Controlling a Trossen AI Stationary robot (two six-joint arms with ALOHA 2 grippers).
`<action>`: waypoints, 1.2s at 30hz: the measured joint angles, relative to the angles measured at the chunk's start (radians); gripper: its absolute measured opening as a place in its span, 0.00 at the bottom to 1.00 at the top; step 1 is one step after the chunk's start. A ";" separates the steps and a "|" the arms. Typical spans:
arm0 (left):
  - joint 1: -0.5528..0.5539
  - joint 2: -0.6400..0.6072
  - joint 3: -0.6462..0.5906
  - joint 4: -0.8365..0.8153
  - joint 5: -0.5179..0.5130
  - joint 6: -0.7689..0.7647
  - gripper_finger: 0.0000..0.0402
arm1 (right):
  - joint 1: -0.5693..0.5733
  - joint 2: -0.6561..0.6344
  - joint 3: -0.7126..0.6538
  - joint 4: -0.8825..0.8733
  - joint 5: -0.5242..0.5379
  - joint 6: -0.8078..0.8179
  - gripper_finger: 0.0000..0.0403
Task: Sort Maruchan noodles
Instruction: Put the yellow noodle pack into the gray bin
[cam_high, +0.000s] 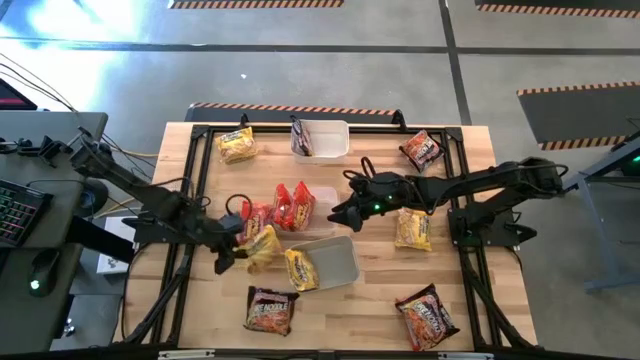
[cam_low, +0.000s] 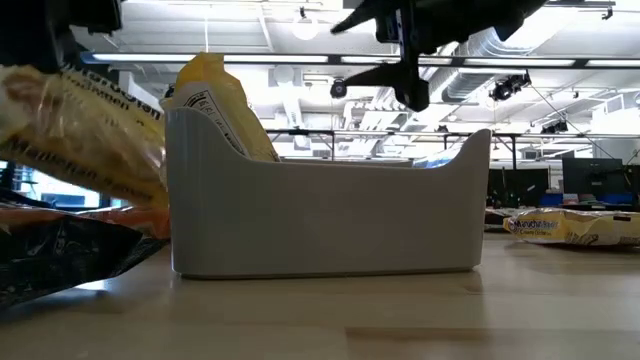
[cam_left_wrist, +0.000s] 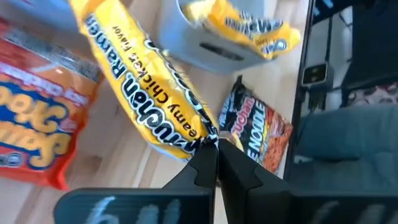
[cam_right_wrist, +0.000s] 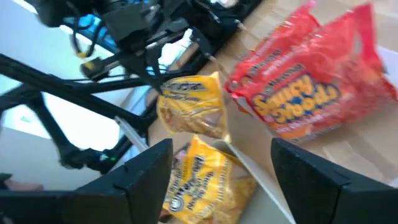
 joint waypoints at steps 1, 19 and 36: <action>0.000 -0.013 0.006 -0.011 -0.013 0.003 0.00 | 0.006 0.000 0.000 0.017 0.003 0.000 0.66; 0.007 -0.036 0.359 0.022 -0.433 0.292 0.00 | 0.023 0.000 0.000 0.356 0.019 0.095 0.68; 0.239 0.114 0.397 0.713 -0.515 0.569 0.00 | -0.012 0.000 0.000 0.719 0.268 0.415 0.68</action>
